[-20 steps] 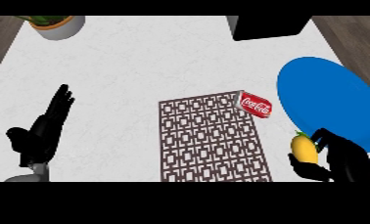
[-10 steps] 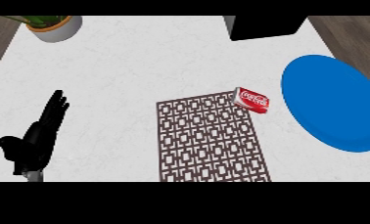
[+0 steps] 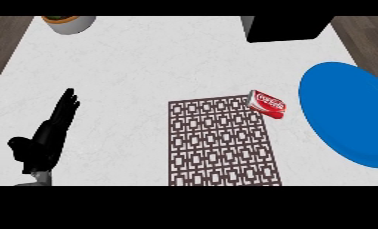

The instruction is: Pick the lemon from the placemat and place it in the plate

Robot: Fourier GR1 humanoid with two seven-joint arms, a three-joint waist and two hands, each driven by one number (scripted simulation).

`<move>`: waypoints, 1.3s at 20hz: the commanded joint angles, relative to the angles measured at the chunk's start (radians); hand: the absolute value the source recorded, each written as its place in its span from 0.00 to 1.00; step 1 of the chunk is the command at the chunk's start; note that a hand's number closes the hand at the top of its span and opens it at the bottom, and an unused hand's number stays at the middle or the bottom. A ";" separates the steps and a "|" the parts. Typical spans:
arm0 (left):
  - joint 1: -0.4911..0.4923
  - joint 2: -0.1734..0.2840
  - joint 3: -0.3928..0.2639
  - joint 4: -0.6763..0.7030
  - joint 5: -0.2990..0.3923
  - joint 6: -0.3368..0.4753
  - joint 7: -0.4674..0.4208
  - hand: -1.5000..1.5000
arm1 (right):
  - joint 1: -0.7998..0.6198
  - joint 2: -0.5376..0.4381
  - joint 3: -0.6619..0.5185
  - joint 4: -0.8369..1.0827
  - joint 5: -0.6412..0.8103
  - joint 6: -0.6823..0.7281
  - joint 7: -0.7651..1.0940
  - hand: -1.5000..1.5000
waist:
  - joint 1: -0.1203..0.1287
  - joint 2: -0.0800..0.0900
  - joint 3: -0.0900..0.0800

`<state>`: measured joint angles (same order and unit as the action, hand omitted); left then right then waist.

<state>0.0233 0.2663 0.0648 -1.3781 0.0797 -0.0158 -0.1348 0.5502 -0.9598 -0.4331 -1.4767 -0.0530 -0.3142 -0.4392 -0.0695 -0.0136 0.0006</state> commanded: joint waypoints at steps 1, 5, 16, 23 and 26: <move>-0.052 0.014 -0.010 0.021 -0.009 -0.031 0.026 0.50 | 0.070 -0.009 -0.166 0.015 -0.101 0.143 -0.093 1.00 | 0.039 0.009 -0.001; -0.077 -0.011 -0.010 0.053 -0.027 -0.027 -0.001 0.50 | -0.006 0.043 -0.131 0.047 0.011 0.160 -0.094 1.00 | 0.061 0.013 -0.001; -0.122 -0.020 0.000 0.068 -0.051 -0.021 0.014 0.50 | -0.319 0.088 0.126 -0.087 0.147 0.186 0.238 1.00 | 0.075 0.015 -0.001; -0.102 -0.036 -0.008 0.055 -0.060 -0.040 0.023 0.50 | -0.468 0.214 0.268 -0.114 0.316 0.143 0.398 1.00 | 0.071 0.013 -0.001; -0.097 -0.039 -0.006 0.049 -0.067 -0.024 0.013 0.50 | -0.582 0.319 0.234 0.095 0.228 0.100 0.341 1.00 | 0.086 0.016 0.000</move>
<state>-0.0833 0.2241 0.0543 -1.3181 0.0154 -0.0404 -0.1223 0.0494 -0.7361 -0.1977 -1.4495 0.2109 -0.1780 -0.1321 0.0097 0.0020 0.0001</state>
